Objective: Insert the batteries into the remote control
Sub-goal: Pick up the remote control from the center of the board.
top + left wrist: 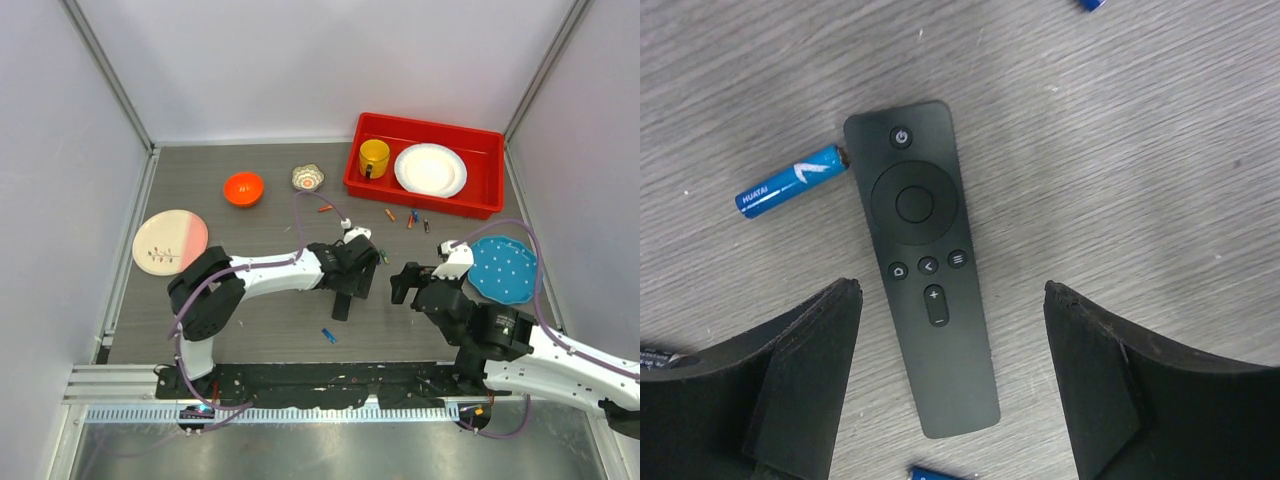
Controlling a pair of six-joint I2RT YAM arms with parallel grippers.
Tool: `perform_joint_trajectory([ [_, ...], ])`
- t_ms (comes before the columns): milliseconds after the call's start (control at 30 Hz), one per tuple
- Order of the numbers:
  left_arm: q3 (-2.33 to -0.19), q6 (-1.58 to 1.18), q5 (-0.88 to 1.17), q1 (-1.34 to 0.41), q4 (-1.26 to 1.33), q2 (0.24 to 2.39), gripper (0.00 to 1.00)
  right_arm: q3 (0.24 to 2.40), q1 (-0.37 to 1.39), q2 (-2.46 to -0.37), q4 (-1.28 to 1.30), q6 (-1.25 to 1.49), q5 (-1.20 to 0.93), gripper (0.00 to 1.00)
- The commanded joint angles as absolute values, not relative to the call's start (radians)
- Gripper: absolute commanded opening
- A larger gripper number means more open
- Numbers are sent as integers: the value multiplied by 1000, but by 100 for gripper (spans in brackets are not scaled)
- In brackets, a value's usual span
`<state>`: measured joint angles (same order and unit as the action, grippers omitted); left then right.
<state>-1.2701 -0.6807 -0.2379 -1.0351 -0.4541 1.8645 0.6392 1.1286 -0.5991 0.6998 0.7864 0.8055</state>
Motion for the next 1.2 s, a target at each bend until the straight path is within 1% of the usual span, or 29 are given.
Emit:
perform_joint_trajectory([
  [0,-1304,-689,-310,-1040,-488,1881,77,640,1129,-560,667,792,844,90],
  [167,-1308,-677,-316,-1040,-483,1894,76,635,1129,-557,669,787,845,90],
  [367,-1341,-657,-318,-1040,-485,1937,73,626,1129,-563,669,801,841,90],
  [467,-1356,-649,-313,-1040,-485,1959,70,624,1129,-558,669,799,842,90],
  [567,-1362,-649,-304,-1039,-483,1974,62,624,1129,-554,670,799,844,90],
  [733,-1353,-649,-298,-1035,-483,1986,58,621,1129,-545,678,807,844,89],
  [833,-1344,-647,-288,-1032,-482,1990,54,618,1129,-541,680,810,841,89],
  [1000,-1319,-644,-270,-1034,-465,1983,39,615,1129,-538,680,818,838,89],
  [1033,-1316,-644,-267,-1034,-457,1979,29,618,1129,-541,678,816,839,89],
  [1100,-1307,-644,-265,-1032,-451,1947,20,629,1129,-549,681,813,830,89],
  [1133,-1305,-643,-270,-1032,-443,1933,12,647,1131,-560,687,813,828,88],
  [1167,-1304,-638,-287,-1034,-437,1889,8,656,1129,-569,690,808,828,89],
])
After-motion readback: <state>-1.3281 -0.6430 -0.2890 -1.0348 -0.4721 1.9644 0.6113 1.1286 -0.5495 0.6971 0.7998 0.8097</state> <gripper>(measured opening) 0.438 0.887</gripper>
